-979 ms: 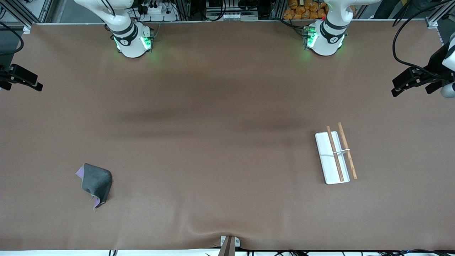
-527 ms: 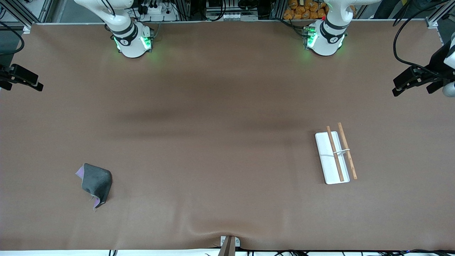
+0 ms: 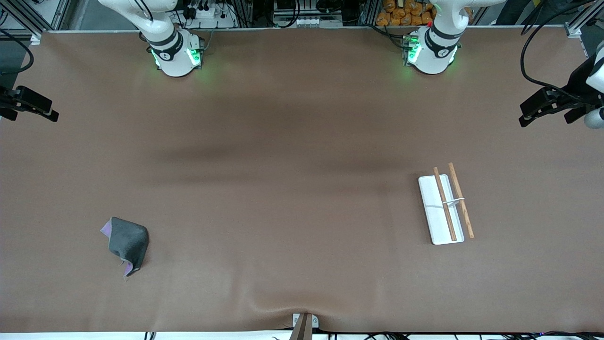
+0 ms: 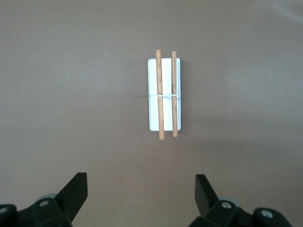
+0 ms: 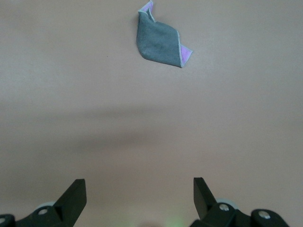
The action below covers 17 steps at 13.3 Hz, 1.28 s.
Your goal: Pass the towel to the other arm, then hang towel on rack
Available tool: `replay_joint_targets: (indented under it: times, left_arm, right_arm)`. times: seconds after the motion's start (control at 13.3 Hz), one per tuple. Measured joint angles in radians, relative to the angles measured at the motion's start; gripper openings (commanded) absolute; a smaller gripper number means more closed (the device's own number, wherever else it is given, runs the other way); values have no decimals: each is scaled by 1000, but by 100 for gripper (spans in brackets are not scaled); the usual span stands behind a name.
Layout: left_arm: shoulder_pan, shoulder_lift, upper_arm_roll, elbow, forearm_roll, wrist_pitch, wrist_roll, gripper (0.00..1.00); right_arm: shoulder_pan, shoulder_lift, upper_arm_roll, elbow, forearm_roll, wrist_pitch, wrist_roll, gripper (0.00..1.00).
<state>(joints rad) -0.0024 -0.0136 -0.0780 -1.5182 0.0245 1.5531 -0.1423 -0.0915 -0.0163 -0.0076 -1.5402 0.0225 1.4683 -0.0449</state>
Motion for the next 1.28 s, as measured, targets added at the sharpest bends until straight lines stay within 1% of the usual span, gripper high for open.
replay_joint_targets:
  times: [0.3, 0.6, 0.9, 1.28]
  left_arm:
    - [-3, 0, -2, -1, 0, -1, 0, 100]
    - [-4, 2, -2, -3, 0, -2, 0, 100]
    - [-5, 6, -3, -5, 0, -2, 0, 100]
    - [-6, 10, -3, -6, 0, -2, 0, 100]
  right_arm:
    - [0, 22, 0, -5, 0, -4, 0, 100]
    - [1, 97, 0, -11, 0, 9, 0, 100]
    - [3, 211, 0, -15, 0, 116, -18, 100]
    - [0, 365, -6, -17, 0, 328, -133, 100]
